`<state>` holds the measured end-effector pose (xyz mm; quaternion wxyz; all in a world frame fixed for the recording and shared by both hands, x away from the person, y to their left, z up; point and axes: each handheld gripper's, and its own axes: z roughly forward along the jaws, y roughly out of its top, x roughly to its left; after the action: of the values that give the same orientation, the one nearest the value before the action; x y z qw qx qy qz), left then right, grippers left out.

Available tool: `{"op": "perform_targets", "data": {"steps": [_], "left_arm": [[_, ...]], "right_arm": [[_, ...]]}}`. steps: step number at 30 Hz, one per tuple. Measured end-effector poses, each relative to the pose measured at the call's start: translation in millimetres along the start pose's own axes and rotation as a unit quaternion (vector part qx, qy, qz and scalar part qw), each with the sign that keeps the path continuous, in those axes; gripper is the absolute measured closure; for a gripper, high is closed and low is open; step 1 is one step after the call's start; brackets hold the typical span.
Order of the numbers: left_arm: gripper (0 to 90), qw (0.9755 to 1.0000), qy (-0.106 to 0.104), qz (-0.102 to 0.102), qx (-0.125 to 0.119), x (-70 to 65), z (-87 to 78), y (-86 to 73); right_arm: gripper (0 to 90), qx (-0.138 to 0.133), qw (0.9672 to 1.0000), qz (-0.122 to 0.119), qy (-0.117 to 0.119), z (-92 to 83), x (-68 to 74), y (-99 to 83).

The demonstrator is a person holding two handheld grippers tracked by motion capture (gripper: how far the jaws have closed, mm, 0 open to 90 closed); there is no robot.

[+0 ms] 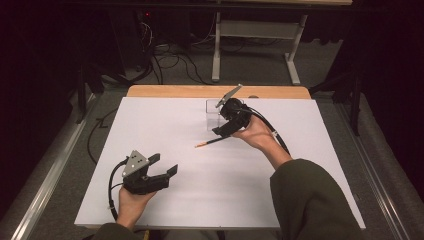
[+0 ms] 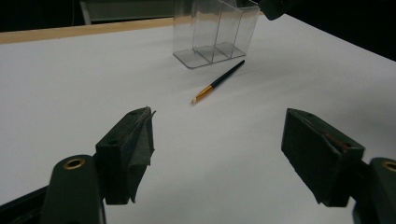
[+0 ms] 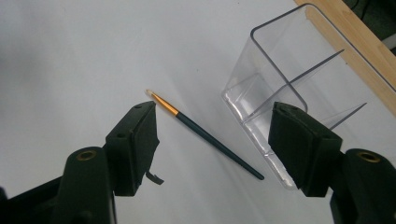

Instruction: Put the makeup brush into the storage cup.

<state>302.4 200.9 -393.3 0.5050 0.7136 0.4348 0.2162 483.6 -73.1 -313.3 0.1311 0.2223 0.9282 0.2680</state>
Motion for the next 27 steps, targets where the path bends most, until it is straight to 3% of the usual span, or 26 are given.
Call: {"op": "perform_targets", "data": {"steps": [14, 27], "left_arm": [[25.5, 1.0, -0.002, 0.002, 0.001, -1.7, 0.3, -0.1], [25.6, 1.0, -0.003, 0.003, 0.002, -2.0, 0.4, -0.1]], "right_arm": [[40.7, 0.042, 0.9984, -0.016, 0.033, 6.9, -4.6, 6.6], [37.7, 0.074, 0.9961, -0.042, 0.025, 15.7, -1.8, 14.7]]}}
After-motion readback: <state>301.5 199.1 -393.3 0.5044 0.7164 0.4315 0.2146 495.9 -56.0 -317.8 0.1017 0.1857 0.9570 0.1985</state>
